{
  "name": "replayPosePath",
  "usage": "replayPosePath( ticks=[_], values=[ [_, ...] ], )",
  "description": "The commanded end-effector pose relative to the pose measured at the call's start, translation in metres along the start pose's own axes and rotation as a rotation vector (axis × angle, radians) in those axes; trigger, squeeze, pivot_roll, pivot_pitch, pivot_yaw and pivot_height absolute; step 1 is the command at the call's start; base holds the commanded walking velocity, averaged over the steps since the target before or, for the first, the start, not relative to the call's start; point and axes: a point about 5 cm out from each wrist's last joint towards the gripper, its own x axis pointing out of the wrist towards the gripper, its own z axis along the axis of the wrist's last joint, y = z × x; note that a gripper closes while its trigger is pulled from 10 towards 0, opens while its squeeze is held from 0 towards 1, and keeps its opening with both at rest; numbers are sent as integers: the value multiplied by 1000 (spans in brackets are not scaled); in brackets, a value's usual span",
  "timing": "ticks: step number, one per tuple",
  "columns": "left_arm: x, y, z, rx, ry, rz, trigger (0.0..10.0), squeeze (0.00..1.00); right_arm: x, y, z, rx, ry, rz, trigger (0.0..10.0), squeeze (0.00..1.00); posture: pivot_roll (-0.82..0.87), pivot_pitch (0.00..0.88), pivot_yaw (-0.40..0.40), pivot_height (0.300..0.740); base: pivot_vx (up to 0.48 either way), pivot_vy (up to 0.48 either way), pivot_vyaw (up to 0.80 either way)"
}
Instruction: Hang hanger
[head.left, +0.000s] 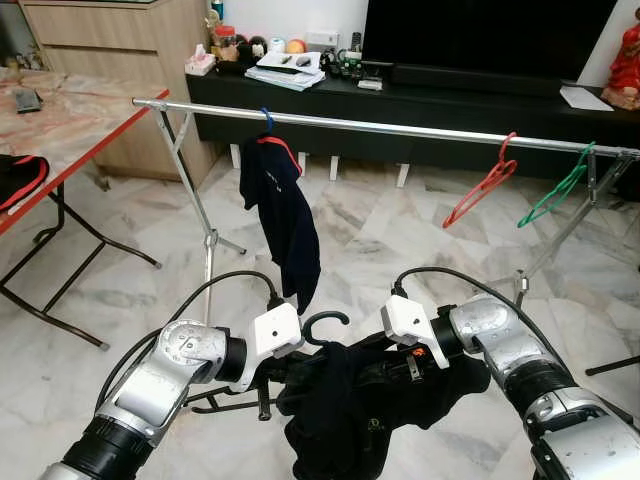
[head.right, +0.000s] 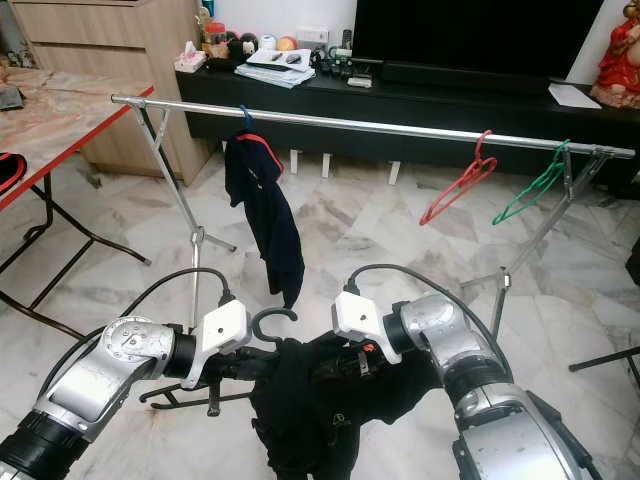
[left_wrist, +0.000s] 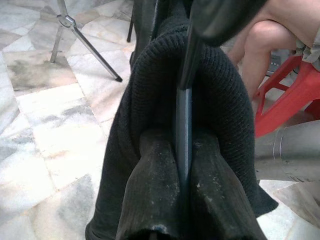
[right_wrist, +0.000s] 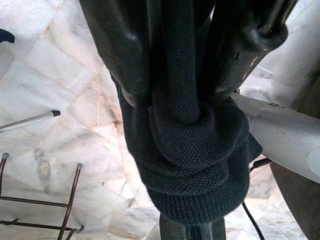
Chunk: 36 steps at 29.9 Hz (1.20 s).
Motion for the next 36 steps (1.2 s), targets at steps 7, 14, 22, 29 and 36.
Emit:
replayPosePath(
  ticks=[7, 14, 22, 29, 36],
  values=[
    [-4, 10, 22, 98, -53, 43, 10000, 0, 0, 4, -6, 37, 24, 50, 0, 0, 72, 70, -53, 740, 0, 0, 0],
    [-4, 12, 23, 112, -58, 62, 10000, 0, 1, 7, -8, 47, 37, 72, 0, 0, 70, 59, -52, 740, 0, 0, 0],
    [-3, 13, 25, 118, -67, 72, 10000, 0, 3, 9, -11, 52, 45, 85, 0, 0, 68, 46, -52, 740, 0, 0, 0],
    [-5, 16, 20, 132, -28, 91, 10000, 0, 4, 9, -11, 54, 44, 79, 0, 0, 69, 35, -49, 740, 0, 0, 0],
    [-6, 16, 16, 116, -12, 86, 10000, 1000, 3, 8, -12, 55, 53, 61, 0, 0, 68, 38, -49, 740, 0, 0, 0]
  ],
)
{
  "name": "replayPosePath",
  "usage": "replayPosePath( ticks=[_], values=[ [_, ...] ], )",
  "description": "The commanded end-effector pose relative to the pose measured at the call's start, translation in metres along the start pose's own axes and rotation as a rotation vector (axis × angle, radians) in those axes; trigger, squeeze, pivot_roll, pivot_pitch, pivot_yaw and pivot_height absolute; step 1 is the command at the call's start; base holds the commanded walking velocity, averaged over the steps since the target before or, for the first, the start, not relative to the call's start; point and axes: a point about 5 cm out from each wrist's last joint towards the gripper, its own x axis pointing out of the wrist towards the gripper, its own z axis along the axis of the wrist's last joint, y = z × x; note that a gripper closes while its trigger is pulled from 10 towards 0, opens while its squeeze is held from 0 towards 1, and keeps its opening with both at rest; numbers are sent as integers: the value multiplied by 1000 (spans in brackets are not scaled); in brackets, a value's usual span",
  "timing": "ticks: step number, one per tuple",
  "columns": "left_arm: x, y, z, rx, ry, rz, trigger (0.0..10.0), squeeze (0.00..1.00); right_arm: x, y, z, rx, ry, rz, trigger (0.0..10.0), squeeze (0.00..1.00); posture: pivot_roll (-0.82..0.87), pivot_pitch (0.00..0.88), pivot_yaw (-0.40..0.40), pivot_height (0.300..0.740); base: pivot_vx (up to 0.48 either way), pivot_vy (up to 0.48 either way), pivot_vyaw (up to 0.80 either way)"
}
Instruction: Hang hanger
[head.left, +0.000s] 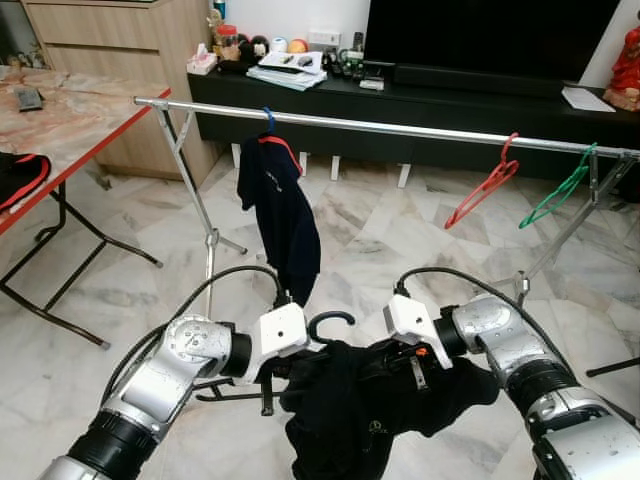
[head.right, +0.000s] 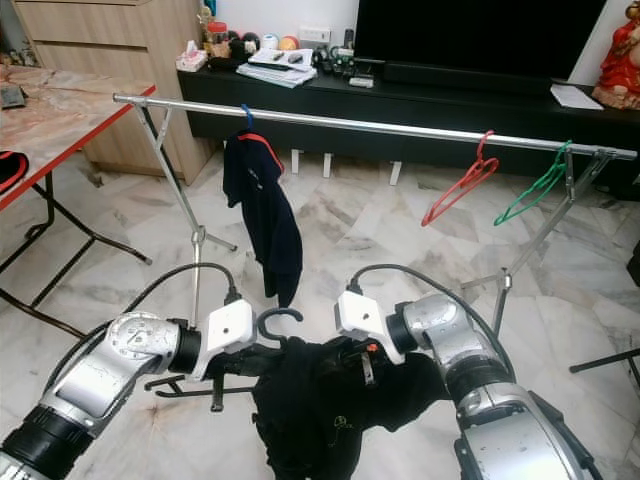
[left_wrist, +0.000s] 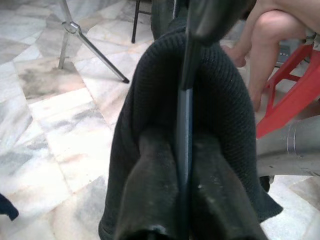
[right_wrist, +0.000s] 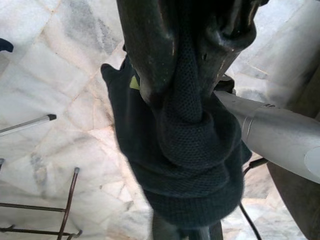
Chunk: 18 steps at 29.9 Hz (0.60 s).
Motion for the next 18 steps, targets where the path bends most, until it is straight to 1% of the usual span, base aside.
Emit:
replayPosePath(
  ticks=[1, 6, 12, 13, 15, 18],
  values=[
    [-9, 13, 11, 43, -20, 72, 10000, 1000, 5, 7, -10, 29, 39, 50, 0, 0, 68, 38, -49, 740, 0, 0, 0],
    [-11, 12, 4, 47, 22, 68, 10000, 1000, 1, 7, -12, 20, 73, 39, 0, 0, 67, 42, -51, 740, 0, 0, 0],
    [-13, 11, 0, 45, 43, 57, 10000, 1000, 0, 8, -16, 15, 107, 44, 0, 0, 67, 46, -53, 740, 0, 0, 0],
    [-14, 11, -1, 47, 52, 52, 10000, 1000, 0, 9, -18, 10, 131, 46, 0, 0, 67, 49, -55, 740, 0, 0, 0],
    [-14, 11, -2, 48, 55, 50, 10000, 1000, 0, 9, -19, 7, 141, 48, 0, 0, 67, 49, -55, 740, 0, 0, 0],
    [-19, 9, -6, 44, 85, 28, 10000, 1000, -1, 11, -24, 0, 193, 55, 0, 0, 70, 54, -58, 740, 0, 0, 0]
  ],
)
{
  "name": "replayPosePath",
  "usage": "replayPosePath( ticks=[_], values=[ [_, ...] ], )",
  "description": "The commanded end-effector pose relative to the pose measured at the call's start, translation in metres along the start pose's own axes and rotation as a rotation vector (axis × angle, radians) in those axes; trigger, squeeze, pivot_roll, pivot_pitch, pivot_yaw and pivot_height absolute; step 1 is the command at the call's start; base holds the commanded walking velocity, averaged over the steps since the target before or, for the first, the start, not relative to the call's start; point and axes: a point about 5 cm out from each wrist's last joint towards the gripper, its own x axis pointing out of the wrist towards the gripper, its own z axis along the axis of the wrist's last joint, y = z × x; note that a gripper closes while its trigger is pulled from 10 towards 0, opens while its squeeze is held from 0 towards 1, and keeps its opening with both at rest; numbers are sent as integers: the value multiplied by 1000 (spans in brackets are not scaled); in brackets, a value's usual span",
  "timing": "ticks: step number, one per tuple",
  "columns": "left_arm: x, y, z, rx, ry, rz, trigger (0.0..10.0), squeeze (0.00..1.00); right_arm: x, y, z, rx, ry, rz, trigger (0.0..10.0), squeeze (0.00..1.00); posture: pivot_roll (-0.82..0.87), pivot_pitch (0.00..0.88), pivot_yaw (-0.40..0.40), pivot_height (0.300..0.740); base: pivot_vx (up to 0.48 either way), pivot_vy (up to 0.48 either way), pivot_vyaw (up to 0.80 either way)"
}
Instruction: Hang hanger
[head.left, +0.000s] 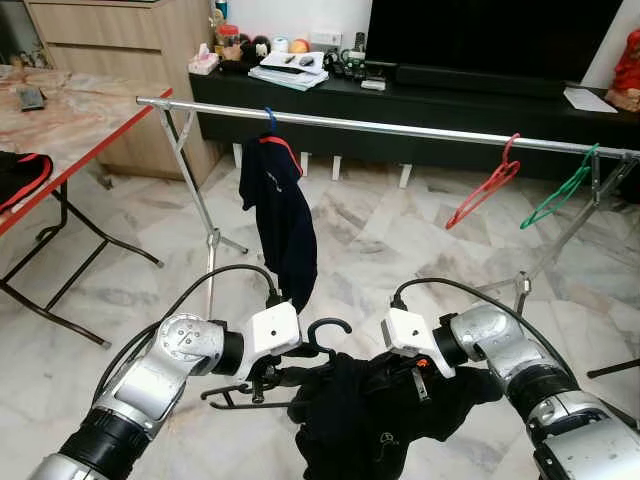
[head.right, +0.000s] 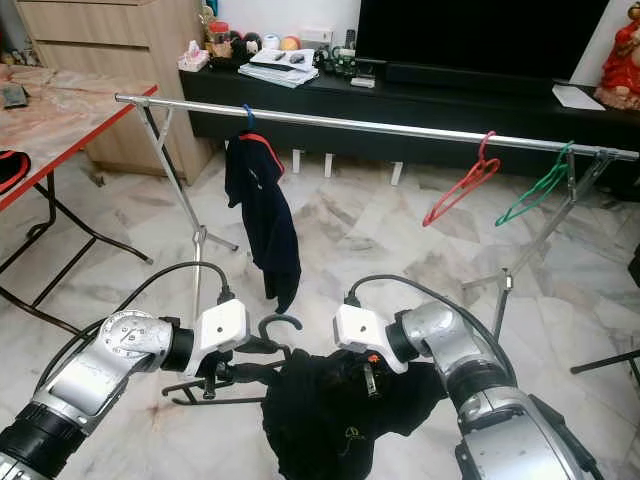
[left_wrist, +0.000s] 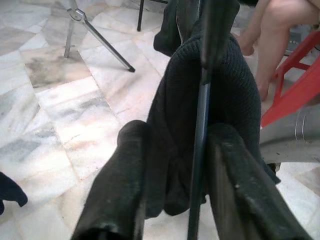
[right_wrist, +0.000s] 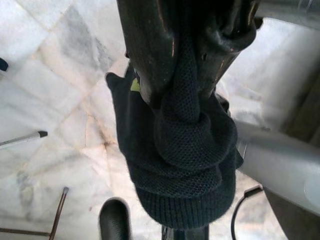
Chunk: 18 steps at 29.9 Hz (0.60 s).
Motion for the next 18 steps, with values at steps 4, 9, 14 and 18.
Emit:
replayPosePath(
  ticks=[4, 9, 14, 18],
  values=[
    [-17, 5, -13, 10, 97, 39, 10000, 1000, -6, 5, -15, 21, 83, -4, 0, 0, 70, 56, -58, 740, 0, 0, 0],
    [-25, 6, -25, -25, 115, 100, 10000, 1000, -11, 3, -18, 27, 104, -44, 0, 0, 66, 59, -61, 740, 0, 0, 0],
    [-39, 8, -32, -86, 78, 238, 10000, 1000, -19, 0, -22, 41, 109, -131, 0, 0, 68, 63, -64, 740, 0, 0, 0],
    [-43, 12, -38, -123, 48, 353, 10000, 1000, -23, -2, -23, 34, 121, -169, 0, 0, 69, 64, -64, 740, 0, 0, 0]
  ],
)
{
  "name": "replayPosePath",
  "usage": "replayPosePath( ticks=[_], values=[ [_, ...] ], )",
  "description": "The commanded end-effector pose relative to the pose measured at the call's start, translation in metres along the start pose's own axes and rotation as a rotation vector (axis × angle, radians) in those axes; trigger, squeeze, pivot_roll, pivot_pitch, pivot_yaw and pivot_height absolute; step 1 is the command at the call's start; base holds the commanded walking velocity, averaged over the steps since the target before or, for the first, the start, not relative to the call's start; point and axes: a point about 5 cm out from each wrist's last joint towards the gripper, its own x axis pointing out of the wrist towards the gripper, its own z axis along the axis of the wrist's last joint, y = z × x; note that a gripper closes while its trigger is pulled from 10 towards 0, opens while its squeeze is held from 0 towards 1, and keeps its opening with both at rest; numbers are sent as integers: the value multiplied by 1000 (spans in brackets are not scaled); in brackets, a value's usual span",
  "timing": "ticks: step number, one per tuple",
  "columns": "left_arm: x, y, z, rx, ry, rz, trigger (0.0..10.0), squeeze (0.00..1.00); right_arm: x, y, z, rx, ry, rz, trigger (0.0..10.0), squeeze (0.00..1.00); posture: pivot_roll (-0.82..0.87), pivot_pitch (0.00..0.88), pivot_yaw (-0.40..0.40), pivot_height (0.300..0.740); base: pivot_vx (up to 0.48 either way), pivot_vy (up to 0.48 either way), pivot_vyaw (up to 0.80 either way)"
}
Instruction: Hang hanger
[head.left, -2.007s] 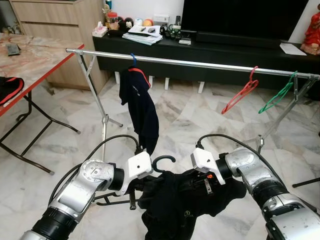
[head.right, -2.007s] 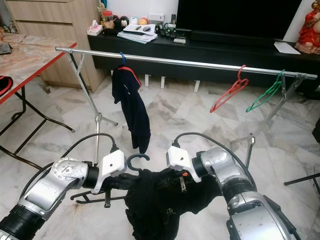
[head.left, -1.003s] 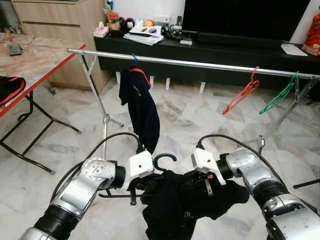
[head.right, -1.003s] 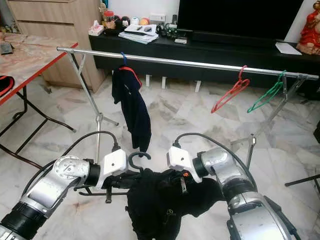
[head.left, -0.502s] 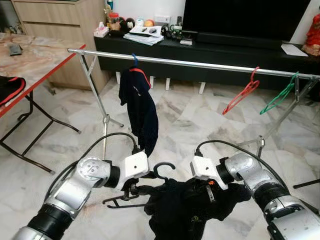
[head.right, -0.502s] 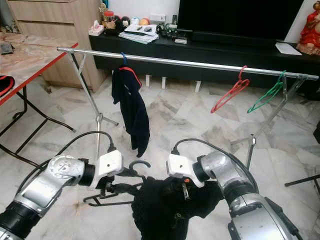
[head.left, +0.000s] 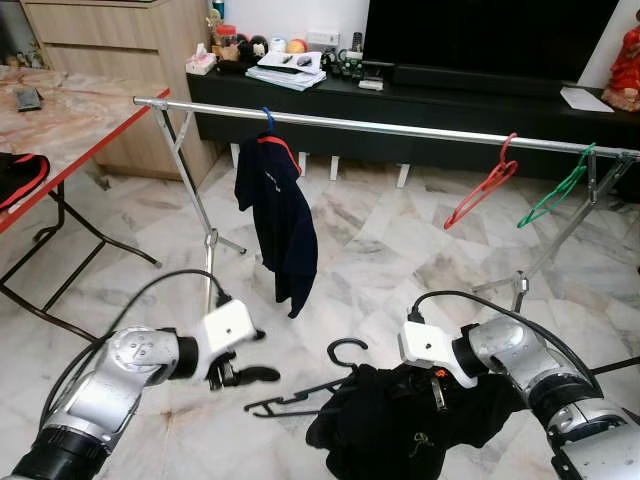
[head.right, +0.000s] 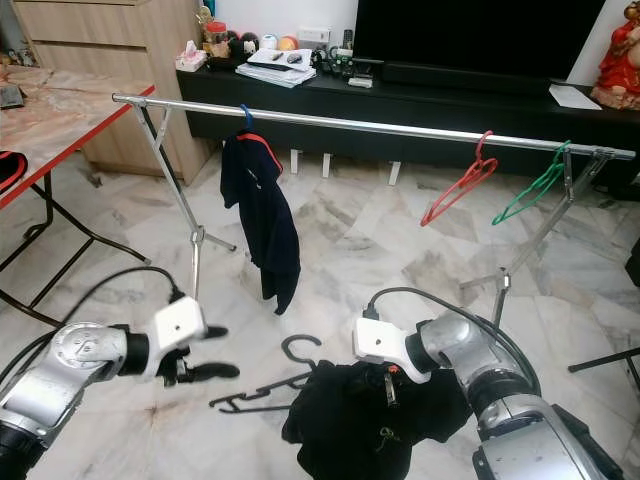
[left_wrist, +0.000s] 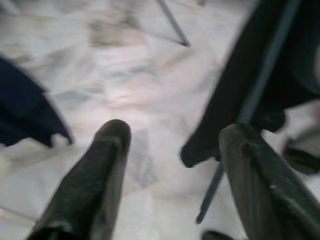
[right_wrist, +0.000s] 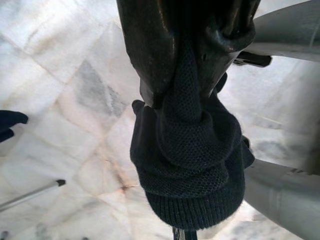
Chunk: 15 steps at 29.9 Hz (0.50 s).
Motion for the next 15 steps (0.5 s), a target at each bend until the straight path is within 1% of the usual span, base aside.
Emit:
replayPosePath(
  ticks=[1, 2, 3, 4, 5, 7, 8, 9, 10, 13, 14, 15],
  values=[
    [-1, 3, -8, -24, -23, 106, 10000, 0, -10, -9, 6, -22, -16, -77, 0, 0, 68, 67, -64, 740, 0, 0, 0],
    [-1, 2, -11, -41, -29, 133, 10000, 0, -11, -11, 6, -19, -22, -101, 0, 0, 69, 67, -64, 740, 0, 0, 0],
    [-1, 2, -11, -41, -29, 133, 10000, 0, -11, -11, 6, -19, -22, -101, 0, 0, 69, 67, -64, 740, 0, 0, 0],
    [0, 1, -17, -96, -36, 181, 10000, 0, -14, -14, 7, -16, -33, -143, 0, 0, 69, 67, -64, 740, 0, 0, 0],
    [0, -1, -21, -118, -38, 207, 10000, 0, -16, -16, 9, -14, -43, -173, 0, 0, 69, 67, -64, 740, 0, 0, 0],
    [1, -2, -24, -130, -38, 223, 10000, 0, -18, -18, 10, -13, -50, -192, 0, 0, 66, 65, -62, 740, 0, 0, 0],
    [2, -5, -31, -149, -19, 267, 10000, 0, -20, -22, 15, -7, -88, -218, 0, 0, 64, 65, -61, 740, 0, 0, 0],
    [2, -5, -31, -149, -19, 267, 10000, 0, -20, -22, 15, -7, -88, -218, 0, 0, 64, 65, -61, 740, 0, 0, 0],
    [2, -7, -37, -169, -15, 322, 10000, 0, -24, -26, 19, -21, -98, -249, 0, 0, 61, 65, -61, 740, 0, 0, 0],
    [1, -6, -39, -183, -15, 350, 10000, 0, -26, -27, 21, -32, -95, -262, 0, 0, 61, 65, -61, 740, 0, 0, 0],
    [1, -4, -48, -228, 4, 432, 10000, 0, -30, -32, 27, -44, -120, -304, 0, 0, 60, 62, -58, 740, 0, 0, 0],
    [1, -4, -48, -228, 4, 432, 10000, 0, -30, -32, 27, -44, -120, -304, 0, 0, 60, 62, -58, 740, 0, 0, 0]
  ],
)
